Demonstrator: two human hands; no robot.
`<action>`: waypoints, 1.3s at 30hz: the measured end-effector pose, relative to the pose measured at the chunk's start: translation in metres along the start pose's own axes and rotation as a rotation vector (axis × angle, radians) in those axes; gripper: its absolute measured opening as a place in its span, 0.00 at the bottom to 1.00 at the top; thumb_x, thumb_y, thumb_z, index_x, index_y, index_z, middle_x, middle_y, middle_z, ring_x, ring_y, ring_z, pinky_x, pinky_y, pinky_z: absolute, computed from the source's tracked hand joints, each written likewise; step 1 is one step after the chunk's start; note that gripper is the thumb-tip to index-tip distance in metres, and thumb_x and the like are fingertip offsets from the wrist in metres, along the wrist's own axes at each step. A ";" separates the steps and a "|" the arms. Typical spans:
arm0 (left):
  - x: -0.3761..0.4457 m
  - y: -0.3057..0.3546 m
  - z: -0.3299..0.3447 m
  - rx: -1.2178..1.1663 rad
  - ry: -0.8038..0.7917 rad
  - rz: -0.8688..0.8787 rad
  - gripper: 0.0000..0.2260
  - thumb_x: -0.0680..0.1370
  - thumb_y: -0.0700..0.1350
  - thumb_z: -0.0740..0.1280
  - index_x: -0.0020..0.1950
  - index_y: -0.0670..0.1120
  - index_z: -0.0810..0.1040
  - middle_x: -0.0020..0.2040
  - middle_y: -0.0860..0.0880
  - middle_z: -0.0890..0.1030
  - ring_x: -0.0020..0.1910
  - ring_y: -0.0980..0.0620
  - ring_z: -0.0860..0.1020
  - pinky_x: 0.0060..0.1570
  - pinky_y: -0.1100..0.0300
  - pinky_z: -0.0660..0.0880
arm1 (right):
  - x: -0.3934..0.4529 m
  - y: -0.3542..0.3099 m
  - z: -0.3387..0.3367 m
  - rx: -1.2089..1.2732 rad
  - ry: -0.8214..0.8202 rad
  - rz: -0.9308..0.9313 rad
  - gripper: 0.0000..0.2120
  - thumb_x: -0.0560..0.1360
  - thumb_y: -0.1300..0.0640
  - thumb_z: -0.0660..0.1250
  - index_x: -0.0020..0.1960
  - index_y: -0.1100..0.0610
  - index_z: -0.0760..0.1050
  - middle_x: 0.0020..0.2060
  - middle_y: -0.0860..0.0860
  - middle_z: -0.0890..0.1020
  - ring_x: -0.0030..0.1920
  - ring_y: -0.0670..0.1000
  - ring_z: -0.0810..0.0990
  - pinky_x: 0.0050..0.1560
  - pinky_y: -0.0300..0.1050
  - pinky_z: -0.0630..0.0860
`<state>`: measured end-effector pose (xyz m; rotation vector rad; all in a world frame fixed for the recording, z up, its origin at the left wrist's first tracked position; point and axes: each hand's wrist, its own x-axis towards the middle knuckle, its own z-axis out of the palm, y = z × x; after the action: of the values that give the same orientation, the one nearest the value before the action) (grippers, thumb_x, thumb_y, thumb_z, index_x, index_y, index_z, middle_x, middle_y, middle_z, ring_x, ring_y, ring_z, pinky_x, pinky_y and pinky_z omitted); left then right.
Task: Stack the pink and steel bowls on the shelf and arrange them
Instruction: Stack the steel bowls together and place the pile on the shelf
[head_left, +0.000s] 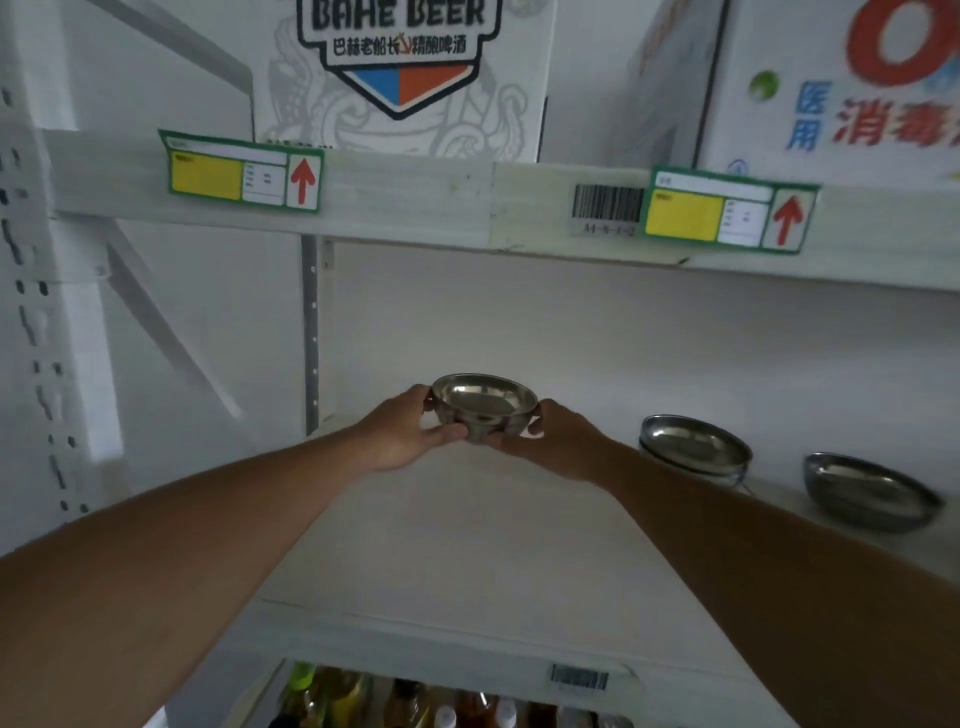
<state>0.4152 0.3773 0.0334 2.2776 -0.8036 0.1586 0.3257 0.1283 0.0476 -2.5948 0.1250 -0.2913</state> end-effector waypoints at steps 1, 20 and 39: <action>0.006 0.008 0.006 -0.016 -0.002 0.018 0.35 0.80 0.63 0.74 0.81 0.49 0.70 0.78 0.51 0.76 0.78 0.50 0.73 0.75 0.53 0.71 | -0.008 0.005 -0.011 -0.033 0.007 0.022 0.50 0.61 0.18 0.68 0.71 0.52 0.72 0.62 0.49 0.79 0.63 0.53 0.77 0.62 0.52 0.78; 0.048 0.194 0.101 -0.035 -0.131 0.222 0.34 0.79 0.65 0.74 0.79 0.49 0.73 0.77 0.51 0.76 0.77 0.50 0.74 0.76 0.50 0.72 | -0.096 0.132 -0.157 -0.067 0.134 0.146 0.38 0.56 0.17 0.68 0.59 0.38 0.76 0.47 0.40 0.80 0.57 0.50 0.81 0.51 0.44 0.75; 0.080 0.215 0.178 0.018 -0.211 0.030 0.35 0.77 0.67 0.76 0.80 0.54 0.71 0.73 0.56 0.76 0.71 0.57 0.74 0.64 0.61 0.72 | -0.062 0.228 -0.146 -0.032 0.100 0.009 0.14 0.72 0.31 0.72 0.47 0.36 0.71 0.40 0.34 0.73 0.39 0.37 0.74 0.34 0.32 0.65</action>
<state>0.3324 0.0999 0.0522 2.3267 -0.9472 -0.0628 0.2240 -0.1303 0.0431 -2.6114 0.1775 -0.4194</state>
